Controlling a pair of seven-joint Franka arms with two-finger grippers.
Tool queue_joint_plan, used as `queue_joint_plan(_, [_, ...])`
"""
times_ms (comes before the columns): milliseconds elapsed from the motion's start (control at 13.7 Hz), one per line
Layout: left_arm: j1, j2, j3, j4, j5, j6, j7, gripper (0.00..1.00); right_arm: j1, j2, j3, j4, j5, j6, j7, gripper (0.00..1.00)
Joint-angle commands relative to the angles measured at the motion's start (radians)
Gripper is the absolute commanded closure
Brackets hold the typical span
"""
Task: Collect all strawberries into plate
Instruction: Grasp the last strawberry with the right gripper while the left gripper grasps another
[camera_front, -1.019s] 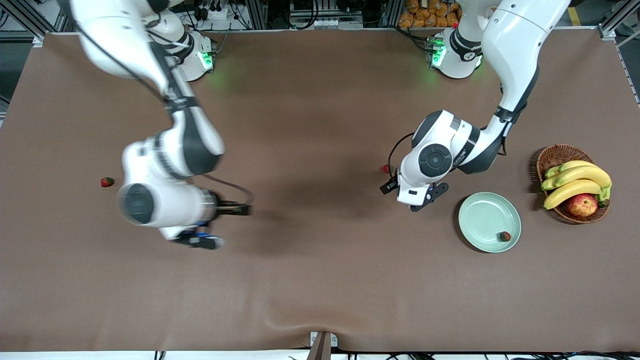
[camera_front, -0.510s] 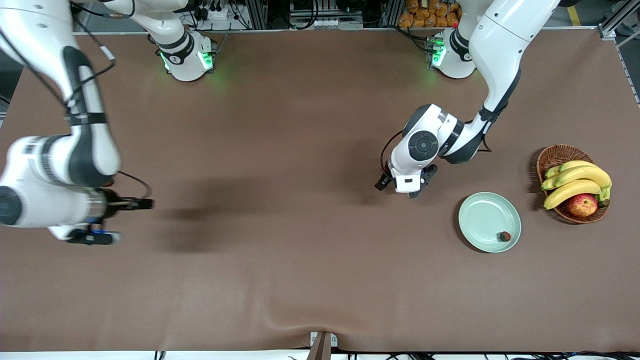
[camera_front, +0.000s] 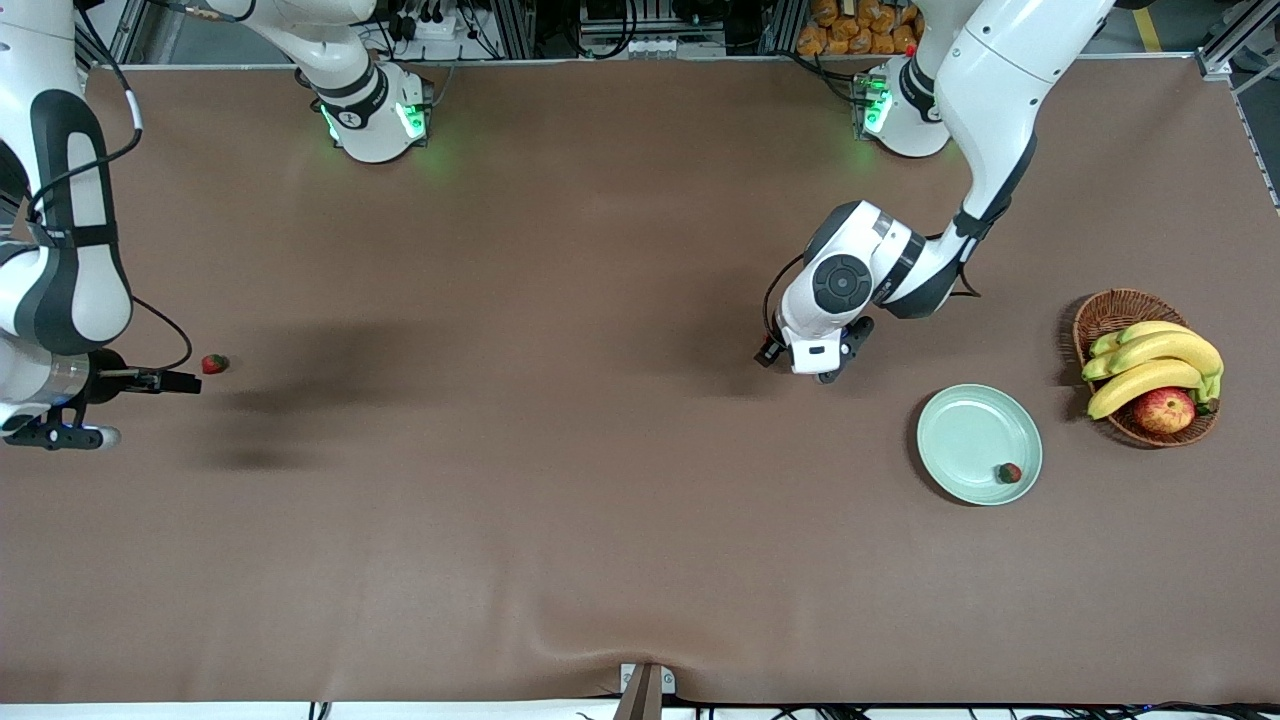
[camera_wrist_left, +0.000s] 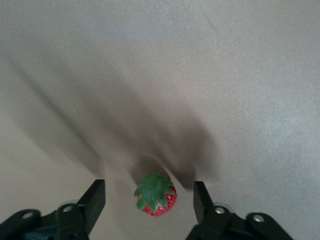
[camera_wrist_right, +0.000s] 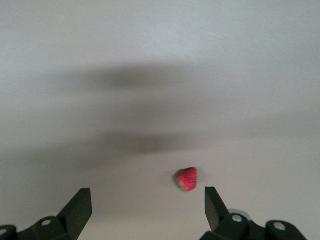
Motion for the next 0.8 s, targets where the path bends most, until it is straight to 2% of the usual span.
queue_joint_plan(0, [-0.013,-0.029,0.005,-0.033,0.018,0.027,-0.032,0.28,-0.041,-0.037,0.011,-0.132,-0.020,0.143,-0.045,0.00])
queue_joint_plan(146, [-0.011,-0.028,0.005,-0.030,0.018,0.027,-0.035,0.46,-0.057,-0.008,0.011,-0.142,-0.020,0.192,-0.075,0.00])
queue_joint_plan(291, [-0.010,-0.020,0.005,-0.027,0.025,0.027,-0.033,0.62,-0.061,0.014,0.012,-0.152,-0.020,0.205,-0.100,0.06])
queue_joint_plan(437, [-0.007,-0.009,0.004,-0.022,0.038,0.027,-0.035,0.93,-0.061,0.044,0.012,-0.158,-0.017,0.223,-0.100,0.10])
queue_joint_plan(510, [-0.008,-0.009,0.004,-0.017,0.039,0.029,-0.035,1.00,-0.061,0.059,0.012,-0.160,-0.016,0.231,-0.103,0.12])
queue_joint_plan(728, [0.018,-0.038,0.010,0.024,0.039,0.009,-0.020,1.00,-0.058,0.083,0.012,-0.189,-0.016,0.258,-0.146,0.13])
